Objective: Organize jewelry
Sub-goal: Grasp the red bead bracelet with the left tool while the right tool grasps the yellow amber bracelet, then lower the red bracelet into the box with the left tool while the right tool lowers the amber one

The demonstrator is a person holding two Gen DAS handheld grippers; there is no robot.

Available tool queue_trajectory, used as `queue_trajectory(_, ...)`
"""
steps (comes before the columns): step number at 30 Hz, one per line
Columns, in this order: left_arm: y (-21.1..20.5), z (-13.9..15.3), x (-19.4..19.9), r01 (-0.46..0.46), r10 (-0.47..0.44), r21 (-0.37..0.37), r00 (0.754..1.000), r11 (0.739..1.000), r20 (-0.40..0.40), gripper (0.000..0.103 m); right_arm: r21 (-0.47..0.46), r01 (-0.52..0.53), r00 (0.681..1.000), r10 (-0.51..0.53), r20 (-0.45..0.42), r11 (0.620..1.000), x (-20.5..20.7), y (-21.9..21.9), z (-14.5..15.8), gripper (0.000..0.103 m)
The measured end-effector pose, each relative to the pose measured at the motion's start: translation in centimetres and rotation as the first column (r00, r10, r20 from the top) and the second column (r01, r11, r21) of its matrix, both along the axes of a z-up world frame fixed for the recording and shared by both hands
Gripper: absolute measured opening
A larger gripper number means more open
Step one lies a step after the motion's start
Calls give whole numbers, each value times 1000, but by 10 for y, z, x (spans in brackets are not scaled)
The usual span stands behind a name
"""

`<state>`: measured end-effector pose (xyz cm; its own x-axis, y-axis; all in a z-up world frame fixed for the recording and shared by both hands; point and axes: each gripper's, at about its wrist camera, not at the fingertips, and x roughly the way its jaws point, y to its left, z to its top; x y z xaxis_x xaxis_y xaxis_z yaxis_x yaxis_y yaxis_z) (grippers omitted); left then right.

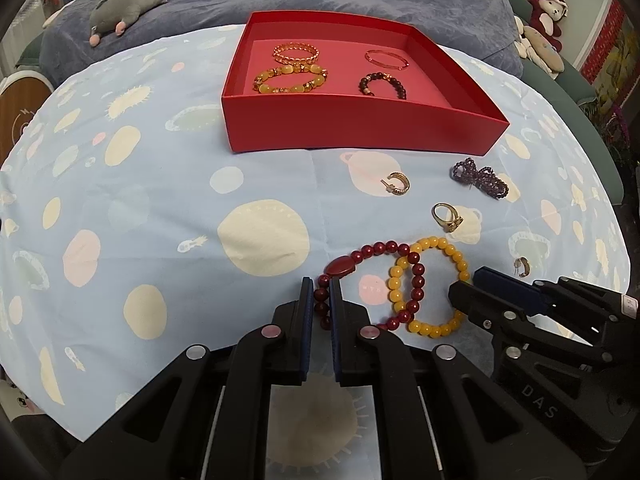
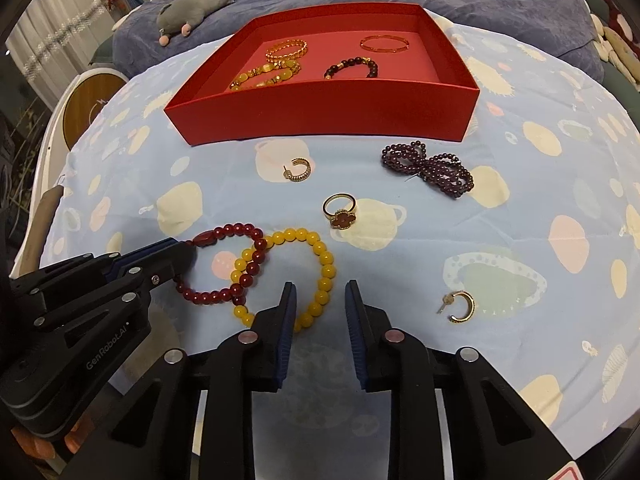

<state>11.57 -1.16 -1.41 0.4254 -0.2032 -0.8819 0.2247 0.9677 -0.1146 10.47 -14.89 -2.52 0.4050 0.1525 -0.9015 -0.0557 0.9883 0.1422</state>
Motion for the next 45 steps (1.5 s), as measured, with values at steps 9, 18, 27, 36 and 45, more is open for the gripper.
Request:
queue_trajectory(9, 1, 1, -1, -5, 5, -7, 1000, 1000, -1, 8, -35, -23, 1000, 24, 15, 999, -2, -5, 2, 7)
queue_trajectory(18, 6, 20, -5, -9, 9, -22, 1000, 1000, 28, 8, -2, 42, 997, -42, 69, 999, -11, -27, 29, 7)
queue_trajectory(27, 0, 49, -9, 25, -23, -38, 998, 999, 62, 8, 29, 65, 990, -69, 127, 997, -17, -41, 62, 7)
queue_trajectory(36, -13, 84, 1, 77, -70, -69, 992, 995, 102, 8, 73, 41, 983, -54, 178, 996, -1, -41, 93, 7)
queue_trajectory(45, -34, 121, 59, 122, -99, -150, 983, 981, 154, 8, 87, 16, 968, -37, 248, 996, 69, -41, 127, 7)
